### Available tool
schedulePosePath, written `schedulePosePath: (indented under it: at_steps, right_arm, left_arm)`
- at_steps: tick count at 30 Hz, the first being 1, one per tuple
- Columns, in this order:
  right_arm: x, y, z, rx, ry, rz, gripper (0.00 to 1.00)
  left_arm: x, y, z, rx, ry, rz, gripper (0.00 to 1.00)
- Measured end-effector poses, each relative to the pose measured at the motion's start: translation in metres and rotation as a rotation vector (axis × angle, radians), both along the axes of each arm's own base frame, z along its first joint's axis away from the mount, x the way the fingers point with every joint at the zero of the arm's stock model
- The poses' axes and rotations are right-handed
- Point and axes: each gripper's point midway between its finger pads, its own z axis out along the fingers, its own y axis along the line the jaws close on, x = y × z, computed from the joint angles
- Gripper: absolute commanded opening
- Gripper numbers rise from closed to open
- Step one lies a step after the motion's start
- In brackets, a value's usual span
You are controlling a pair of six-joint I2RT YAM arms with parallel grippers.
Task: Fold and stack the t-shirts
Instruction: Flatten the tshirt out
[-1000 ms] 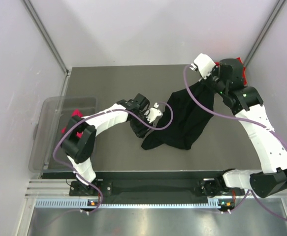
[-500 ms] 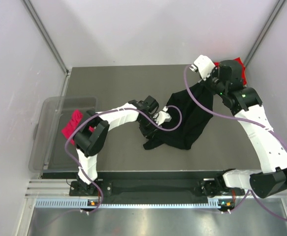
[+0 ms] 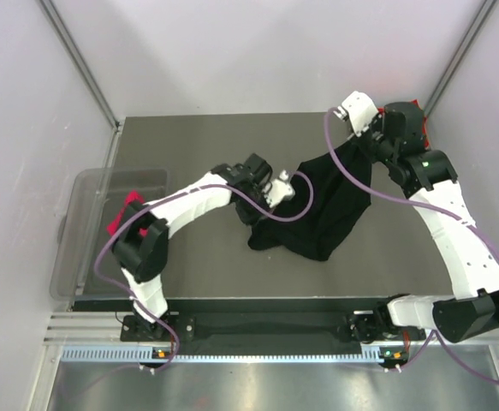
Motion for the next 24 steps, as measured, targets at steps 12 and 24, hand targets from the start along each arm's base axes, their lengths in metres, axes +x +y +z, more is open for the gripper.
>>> schedulePosePath:
  at_steps: [12,24]
  right_arm:
    - [-0.003,-0.022,0.040,0.146,-0.089,-0.090,0.00]
    - [-0.065,-0.043,-0.100,0.084,0.146,-0.140,0.39]
  left_arm:
    - [0.037,0.059,0.246,-0.190,-0.667,0.105,0.00]
    - [-0.059,0.114,0.085,0.080,-0.218,-0.064,0.28]
